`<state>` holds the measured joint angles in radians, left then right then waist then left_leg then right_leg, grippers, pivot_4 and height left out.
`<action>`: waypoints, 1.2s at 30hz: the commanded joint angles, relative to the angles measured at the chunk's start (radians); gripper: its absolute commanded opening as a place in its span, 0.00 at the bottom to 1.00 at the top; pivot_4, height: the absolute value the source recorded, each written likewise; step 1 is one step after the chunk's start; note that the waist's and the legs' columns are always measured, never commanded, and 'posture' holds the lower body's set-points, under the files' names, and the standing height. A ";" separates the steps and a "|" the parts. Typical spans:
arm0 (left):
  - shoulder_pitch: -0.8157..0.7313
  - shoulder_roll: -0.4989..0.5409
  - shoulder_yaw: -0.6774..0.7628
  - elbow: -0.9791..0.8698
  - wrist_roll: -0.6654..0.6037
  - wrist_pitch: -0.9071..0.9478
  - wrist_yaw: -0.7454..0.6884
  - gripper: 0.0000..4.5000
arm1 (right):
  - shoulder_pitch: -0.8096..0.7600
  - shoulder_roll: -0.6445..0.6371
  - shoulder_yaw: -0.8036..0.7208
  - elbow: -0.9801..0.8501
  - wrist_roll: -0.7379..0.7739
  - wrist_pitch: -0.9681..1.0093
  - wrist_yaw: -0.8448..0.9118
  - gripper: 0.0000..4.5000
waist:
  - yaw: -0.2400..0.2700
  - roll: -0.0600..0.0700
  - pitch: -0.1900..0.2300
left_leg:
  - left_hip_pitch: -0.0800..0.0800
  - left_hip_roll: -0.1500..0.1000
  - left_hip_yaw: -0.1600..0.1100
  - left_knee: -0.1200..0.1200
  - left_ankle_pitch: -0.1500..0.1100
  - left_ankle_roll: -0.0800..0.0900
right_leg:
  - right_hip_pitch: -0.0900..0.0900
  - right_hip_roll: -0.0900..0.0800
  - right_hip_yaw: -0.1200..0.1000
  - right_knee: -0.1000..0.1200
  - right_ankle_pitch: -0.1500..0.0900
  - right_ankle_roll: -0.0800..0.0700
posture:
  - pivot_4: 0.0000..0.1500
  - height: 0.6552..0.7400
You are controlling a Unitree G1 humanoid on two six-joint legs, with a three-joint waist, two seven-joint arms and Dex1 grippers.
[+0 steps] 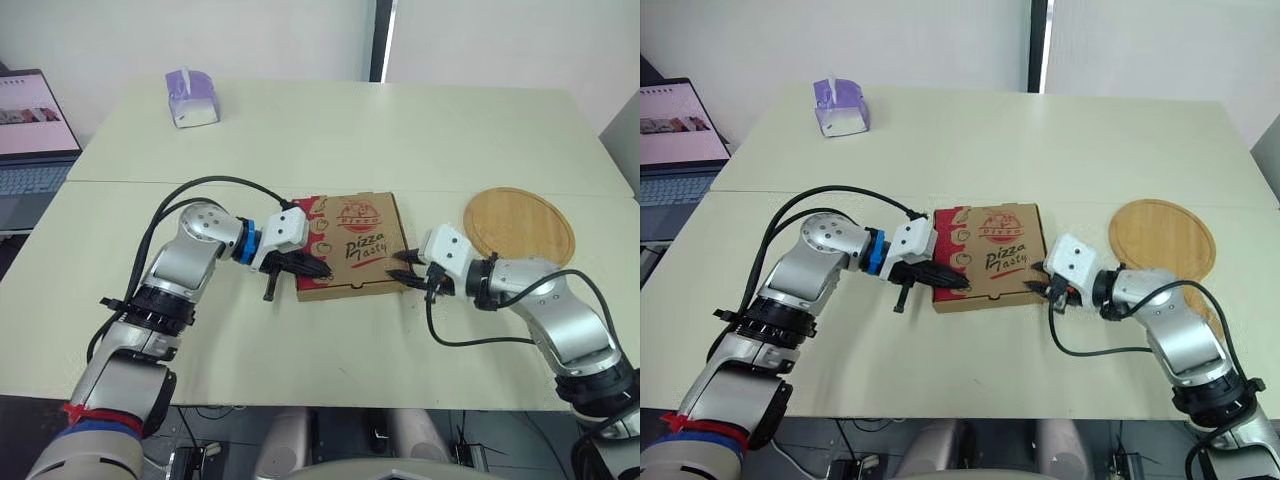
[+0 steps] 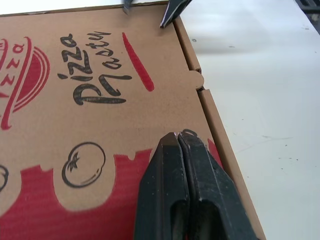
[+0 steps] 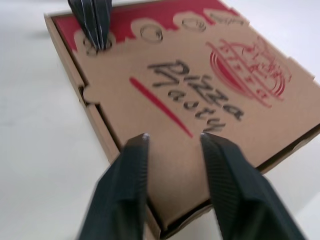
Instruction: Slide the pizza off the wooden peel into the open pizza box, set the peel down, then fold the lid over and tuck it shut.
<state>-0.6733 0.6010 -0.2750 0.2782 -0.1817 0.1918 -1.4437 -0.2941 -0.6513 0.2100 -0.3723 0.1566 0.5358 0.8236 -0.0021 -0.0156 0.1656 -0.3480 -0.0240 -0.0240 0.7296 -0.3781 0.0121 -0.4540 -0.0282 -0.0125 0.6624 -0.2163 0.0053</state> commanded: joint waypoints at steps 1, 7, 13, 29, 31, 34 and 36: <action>0.025 0.011 0.064 -0.055 -0.041 0.029 0.040 0.00 | 0.012 -0.005 -0.005 -0.032 -0.022 -0.005 -0.026 0.01 | 0.000 0.000 0.000 | 0.000 0.000 0.000 0.000 0.000 0.000 | 0.000 0.000 0.000 0.000 0.000 0.000 | 1.00 0.82; 0.045 0.007 0.227 -0.133 -0.178 0.171 0.155 0.00 | 0.010 -0.002 -0.025 -0.054 -0.035 -0.002 -0.063 0.00 | 0.000 0.000 0.000 | 0.000 0.000 -0.001 0.000 0.000 0.000 | 0.000 0.000 0.000 0.000 0.000 0.000 | 1.00 0.82; 0.000 0.013 0.352 -0.145 -0.252 0.285 0.279 0.00 | -0.016 0.006 -0.112 -0.071 0.012 0.001 -0.092 0.00 | 0.000 0.000 0.000 | 0.000 0.000 -0.001 0.000 0.000 0.000 | 0.000 0.000 0.000 0.000 0.000 0.000 | 1.00 0.82; 0.285 0.009 0.469 -0.189 -0.070 0.158 0.755 0.00 | 0.015 -0.011 -0.208 0.172 -0.116 -0.140 -0.228 0.00 | 0.002 0.000 0.000 | 0.000 0.000 0.000 -0.001 0.000 -0.001 | -0.001 -0.002 0.000 -0.001 0.000 0.000 | 1.00 0.82; 0.323 -0.034 0.445 -0.247 -0.092 0.191 0.774 0.00 | 0.020 0.008 -0.160 0.196 -0.123 -0.141 -0.209 0.00 | 0.003 0.000 0.000 | 0.000 0.000 0.000 -0.001 0.000 -0.001 | -0.001 -0.002 0.000 -0.001 0.000 0.000 | 1.00 0.82; 0.358 -0.084 0.400 -0.316 -0.104 0.230 0.781 0.00 | 0.021 0.040 -0.094 0.213 -0.128 -0.147 -0.184 0.00 | 0.004 0.000 0.000 | 0.000 0.000 0.000 -0.001 0.000 -0.001 | 0.000 -0.002 0.000 -0.001 0.000 0.000 | 1.00 0.82; 0.363 -0.104 0.378 -0.336 -0.105 0.248 0.786 0.00 | 0.025 0.057 -0.062 0.206 -0.124 -0.135 -0.163 0.00 | 0.003 0.000 0.000 | 0.000 0.000 0.000 -0.001 0.000 -0.001 | 0.000 -0.002 0.000 0.000 0.000 0.000 | 1.00 0.82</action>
<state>-0.3046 0.4946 0.1018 -0.0054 -0.2745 0.4326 -0.6652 -0.2636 -0.5928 0.1447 -0.1449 0.0279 0.4133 0.6427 0.0010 -0.0153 0.1653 -0.3477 -0.0243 -0.0238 0.7284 -0.3779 0.0111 -0.4544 -0.0305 -0.0126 0.6622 -0.2162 0.0053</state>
